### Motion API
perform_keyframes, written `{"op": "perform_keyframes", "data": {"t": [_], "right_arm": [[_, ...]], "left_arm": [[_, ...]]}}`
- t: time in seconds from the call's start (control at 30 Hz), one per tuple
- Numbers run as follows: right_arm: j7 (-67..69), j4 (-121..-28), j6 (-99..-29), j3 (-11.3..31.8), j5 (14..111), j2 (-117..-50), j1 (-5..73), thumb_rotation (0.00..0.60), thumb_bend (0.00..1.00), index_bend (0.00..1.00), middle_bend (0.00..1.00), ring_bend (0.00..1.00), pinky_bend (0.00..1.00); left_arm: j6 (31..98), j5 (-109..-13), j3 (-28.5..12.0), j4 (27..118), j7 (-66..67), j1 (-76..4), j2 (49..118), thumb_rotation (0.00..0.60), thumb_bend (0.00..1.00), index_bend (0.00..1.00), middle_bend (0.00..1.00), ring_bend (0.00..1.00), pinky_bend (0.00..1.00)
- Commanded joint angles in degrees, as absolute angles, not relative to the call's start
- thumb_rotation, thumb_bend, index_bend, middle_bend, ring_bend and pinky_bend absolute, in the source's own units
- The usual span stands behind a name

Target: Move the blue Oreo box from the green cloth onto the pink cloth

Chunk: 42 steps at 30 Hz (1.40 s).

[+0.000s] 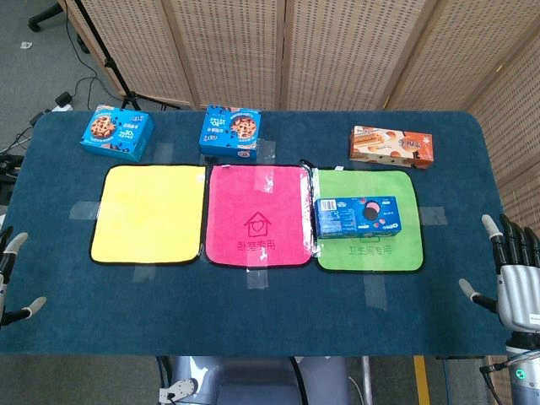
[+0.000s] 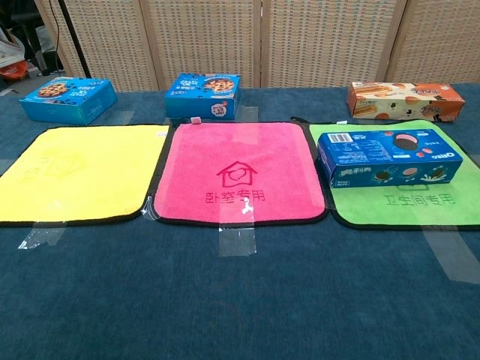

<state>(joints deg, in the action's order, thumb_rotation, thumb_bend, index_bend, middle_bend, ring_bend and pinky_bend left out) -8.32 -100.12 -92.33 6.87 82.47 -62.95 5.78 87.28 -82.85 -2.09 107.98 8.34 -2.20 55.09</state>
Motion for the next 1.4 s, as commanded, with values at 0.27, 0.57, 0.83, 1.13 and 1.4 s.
{"op": "perform_keyframes", "data": {"t": [0.27, 0.57, 0.83, 1.13, 1.4], "right_arm": [[3.0, -97.2, -89.7, 8.7, 82.3, -64.9, 7.2, 0.600, 0.00, 0.00, 0.00, 0.00, 0.00], [46.6, -94.5, -65.1, 13.1, 75.4, -60.1, 14.9, 0.600, 1.00, 0.00, 0.00, 0.00, 0.00], [65.7, -88.4, -48.4, 13.8, 75.9, -56.8, 21.1, 0.600, 1.00, 0.01, 0.00, 0.00, 0.00], [72.1, -83.5, -38.4, 13.7, 76.7, -57.0, 26.3, 0.600, 1.00, 0.03, 0.00, 0.00, 0.00], [69.7, -82.3, -31.1, 13.8, 74.2, -58.3, 30.8, 0.600, 1.00, 0.03, 0.00, 0.00, 0.00]], "left_arm": [[87.2, -83.3, -2.6, 107.7, 6.7, -2.6, 55.2, 0.600, 0.00, 0.00, 0.00, 0.00, 0.00], [85.4, -82.3, -3.3, 107.6, 4.8, -3.6, 54.7, 0.600, 0.00, 0.00, 0.00, 0.00, 0.00], [84.8, -81.6, -3.4, 107.7, 4.9, -3.9, 54.7, 0.600, 0.00, 0.00, 0.00, 0.00, 0.00], [84.0, -80.8, -3.7, 107.8, 4.8, -4.4, 54.6, 0.600, 0.00, 0.00, 0.00, 0.00, 0.00], [83.5, -80.3, -3.8, 107.7, 4.1, -4.6, 54.2, 0.600, 0.00, 0.00, 0.00, 0.00, 0.00]]}}
